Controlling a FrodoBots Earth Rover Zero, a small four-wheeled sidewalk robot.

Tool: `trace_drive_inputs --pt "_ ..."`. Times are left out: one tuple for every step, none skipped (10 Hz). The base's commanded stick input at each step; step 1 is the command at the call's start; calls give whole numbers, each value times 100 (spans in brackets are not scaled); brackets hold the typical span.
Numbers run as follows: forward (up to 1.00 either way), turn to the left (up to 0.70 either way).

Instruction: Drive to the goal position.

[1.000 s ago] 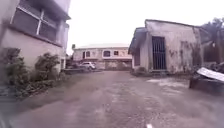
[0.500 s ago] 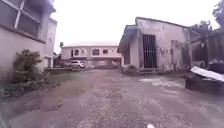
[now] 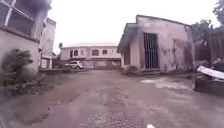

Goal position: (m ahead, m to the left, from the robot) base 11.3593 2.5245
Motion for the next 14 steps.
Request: trace_drive_inputs --pt "70 0" --pt "70 0" --pt "70 0" --pt "70 0" --pt "70 0" --pt "70 0" --pt "70 0" --pt "70 0" --pt "70 0" --pt "70 0" --pt "70 0" --pt "70 0" --pt "70 0" --pt "70 20"
